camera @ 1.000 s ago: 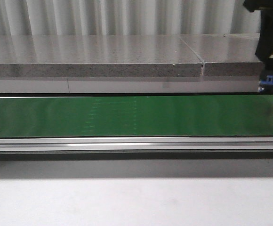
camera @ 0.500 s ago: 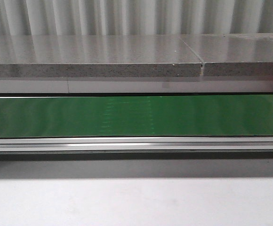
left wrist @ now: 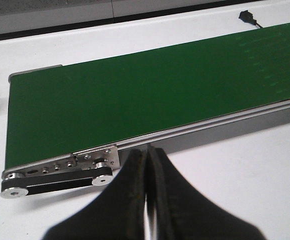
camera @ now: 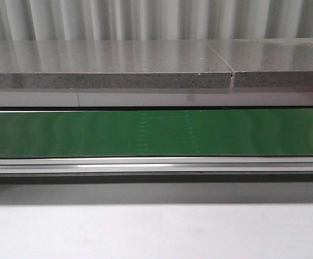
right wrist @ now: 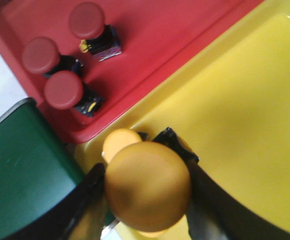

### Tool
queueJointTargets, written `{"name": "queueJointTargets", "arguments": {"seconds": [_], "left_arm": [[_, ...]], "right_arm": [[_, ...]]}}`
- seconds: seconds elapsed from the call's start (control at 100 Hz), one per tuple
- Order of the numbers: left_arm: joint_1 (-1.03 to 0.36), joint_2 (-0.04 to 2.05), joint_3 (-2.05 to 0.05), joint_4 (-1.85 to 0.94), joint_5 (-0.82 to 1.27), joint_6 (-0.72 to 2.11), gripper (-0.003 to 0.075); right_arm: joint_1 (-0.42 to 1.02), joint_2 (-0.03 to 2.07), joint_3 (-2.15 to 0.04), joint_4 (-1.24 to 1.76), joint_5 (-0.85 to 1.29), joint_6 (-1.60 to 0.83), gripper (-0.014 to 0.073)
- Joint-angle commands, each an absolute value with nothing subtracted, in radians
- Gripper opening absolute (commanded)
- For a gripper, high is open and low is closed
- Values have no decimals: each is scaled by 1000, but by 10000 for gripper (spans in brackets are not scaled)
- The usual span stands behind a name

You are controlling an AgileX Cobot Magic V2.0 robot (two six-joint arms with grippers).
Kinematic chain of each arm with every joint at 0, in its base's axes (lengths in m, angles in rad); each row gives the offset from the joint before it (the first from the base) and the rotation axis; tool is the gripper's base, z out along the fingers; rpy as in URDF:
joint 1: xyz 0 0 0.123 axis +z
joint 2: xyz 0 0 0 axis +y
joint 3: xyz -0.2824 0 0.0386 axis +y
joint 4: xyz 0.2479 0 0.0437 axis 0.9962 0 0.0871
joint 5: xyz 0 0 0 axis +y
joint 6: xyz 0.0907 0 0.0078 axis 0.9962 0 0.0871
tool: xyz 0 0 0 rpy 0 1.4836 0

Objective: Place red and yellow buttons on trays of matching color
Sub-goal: 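Carry the yellow button into the yellow tray and open the right gripper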

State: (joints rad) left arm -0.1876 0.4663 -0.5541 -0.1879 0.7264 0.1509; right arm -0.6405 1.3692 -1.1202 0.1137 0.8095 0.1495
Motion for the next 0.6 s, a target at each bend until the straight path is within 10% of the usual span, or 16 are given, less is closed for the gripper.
{"name": "queueJointTargets", "arguments": {"seconds": [0.0,0.59], "left_arm": [[-194,469,-581,-200,661,152,-20],[-194,469,-581,-200,661,152,-20]], "right_arm": [[-667,1362,-1129,112,723,152,279],[-671,1621,-1121,115,554,152,279]]}}
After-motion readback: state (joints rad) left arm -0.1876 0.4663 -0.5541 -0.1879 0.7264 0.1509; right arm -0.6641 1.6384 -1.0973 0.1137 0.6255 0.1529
